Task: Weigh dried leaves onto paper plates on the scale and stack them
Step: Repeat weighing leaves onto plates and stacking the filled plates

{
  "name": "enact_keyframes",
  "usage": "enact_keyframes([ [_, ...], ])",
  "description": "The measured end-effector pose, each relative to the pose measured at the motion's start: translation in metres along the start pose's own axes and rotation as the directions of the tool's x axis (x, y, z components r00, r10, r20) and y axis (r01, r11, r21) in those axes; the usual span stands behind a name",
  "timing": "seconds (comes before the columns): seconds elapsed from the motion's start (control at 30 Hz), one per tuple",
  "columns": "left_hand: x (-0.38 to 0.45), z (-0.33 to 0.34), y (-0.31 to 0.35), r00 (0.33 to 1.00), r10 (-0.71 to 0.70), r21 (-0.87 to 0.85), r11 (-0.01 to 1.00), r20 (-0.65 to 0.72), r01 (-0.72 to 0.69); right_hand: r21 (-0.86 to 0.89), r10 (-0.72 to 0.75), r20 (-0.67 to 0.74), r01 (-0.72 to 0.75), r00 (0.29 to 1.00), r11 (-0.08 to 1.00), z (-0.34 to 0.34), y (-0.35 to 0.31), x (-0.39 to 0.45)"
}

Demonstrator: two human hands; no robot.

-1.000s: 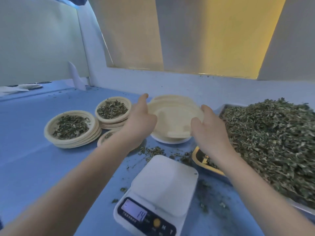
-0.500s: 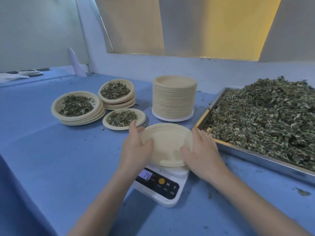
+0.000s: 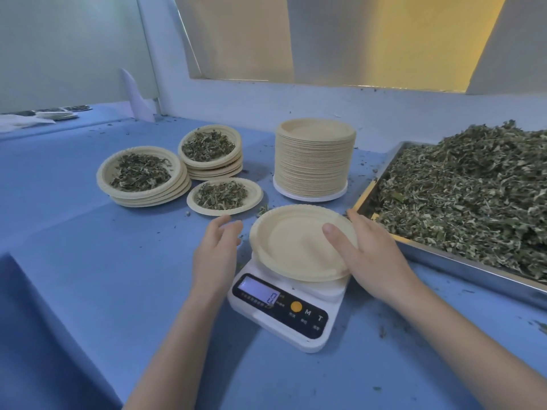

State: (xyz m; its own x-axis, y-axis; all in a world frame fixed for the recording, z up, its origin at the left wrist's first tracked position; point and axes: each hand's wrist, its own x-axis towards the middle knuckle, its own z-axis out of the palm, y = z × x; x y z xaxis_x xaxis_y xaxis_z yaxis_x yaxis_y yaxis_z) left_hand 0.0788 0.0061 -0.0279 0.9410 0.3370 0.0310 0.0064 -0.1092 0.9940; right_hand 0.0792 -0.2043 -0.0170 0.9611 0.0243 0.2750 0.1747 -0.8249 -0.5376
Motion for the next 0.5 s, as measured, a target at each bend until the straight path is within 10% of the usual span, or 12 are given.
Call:
enact_keyframes([
  [0.3,-0.002,0.002,-0.002,0.998,0.034,0.034,0.999,0.043,-0.035,-0.062,-0.056,-0.037,0.053,0.998,0.997,0.001,0.000,0.000],
  [0.4,-0.007,0.006,0.007,0.964,0.263,0.203,0.946,-0.034,-0.251,0.021,-0.026,0.008,0.026,1.000,0.999,-0.005,0.001,0.003],
  [0.5,-0.020,0.033,0.040,0.789,0.613,0.387,0.717,0.048,-0.580,0.159,0.022,0.079,-0.034,0.997,0.987,-0.018,0.003,0.007],
])
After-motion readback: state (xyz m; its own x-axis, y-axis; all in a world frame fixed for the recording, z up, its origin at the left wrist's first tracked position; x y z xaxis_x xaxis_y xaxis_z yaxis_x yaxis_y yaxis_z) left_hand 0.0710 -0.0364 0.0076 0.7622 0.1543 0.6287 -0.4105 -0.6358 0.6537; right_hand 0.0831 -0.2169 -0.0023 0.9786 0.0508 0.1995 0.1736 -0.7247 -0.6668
